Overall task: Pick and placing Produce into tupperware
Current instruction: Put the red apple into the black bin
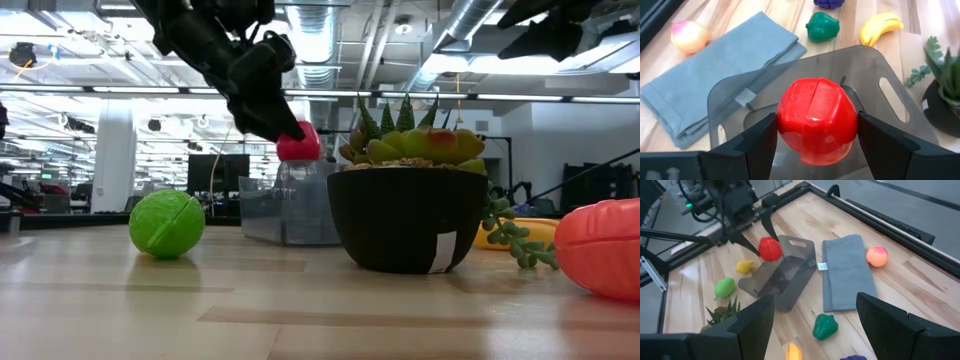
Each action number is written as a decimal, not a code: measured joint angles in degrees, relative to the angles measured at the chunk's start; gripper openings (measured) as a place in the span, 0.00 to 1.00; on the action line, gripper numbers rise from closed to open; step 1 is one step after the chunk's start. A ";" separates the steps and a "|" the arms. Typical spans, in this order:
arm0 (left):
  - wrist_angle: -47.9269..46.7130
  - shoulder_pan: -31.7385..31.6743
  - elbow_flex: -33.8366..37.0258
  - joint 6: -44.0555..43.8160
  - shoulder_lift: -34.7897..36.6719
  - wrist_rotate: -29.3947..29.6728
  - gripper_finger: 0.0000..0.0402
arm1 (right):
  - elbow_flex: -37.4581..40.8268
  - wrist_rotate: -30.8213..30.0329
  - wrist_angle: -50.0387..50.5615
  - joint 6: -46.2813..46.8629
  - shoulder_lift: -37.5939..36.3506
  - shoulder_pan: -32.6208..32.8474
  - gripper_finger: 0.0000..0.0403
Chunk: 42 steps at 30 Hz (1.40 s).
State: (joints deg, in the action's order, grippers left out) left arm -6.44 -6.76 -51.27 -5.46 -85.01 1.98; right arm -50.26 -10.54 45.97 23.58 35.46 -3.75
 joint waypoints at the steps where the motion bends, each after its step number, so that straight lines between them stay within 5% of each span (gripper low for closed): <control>1: 0.67 0.04 0.00 -0.39 -0.67 0.00 0.60 | 0.00 -0.01 -0.32 0.01 0.21 0.00 0.75; 26: 4.24 -1.70 0.00 -6.21 -6.17 4.90 0.60 | 0.00 0.19 -1.95 -0.51 3.36 0.02 0.75; 42: -0.87 -1.99 -4.95 -5.16 -11.00 2.91 0.60 | 0.00 0.18 -2.96 -1.12 5.14 1.24 0.75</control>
State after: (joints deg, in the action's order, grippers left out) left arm -7.31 -8.75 -56.21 -10.62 -96.01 4.89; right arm -50.26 -10.35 43.02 22.46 40.60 -2.51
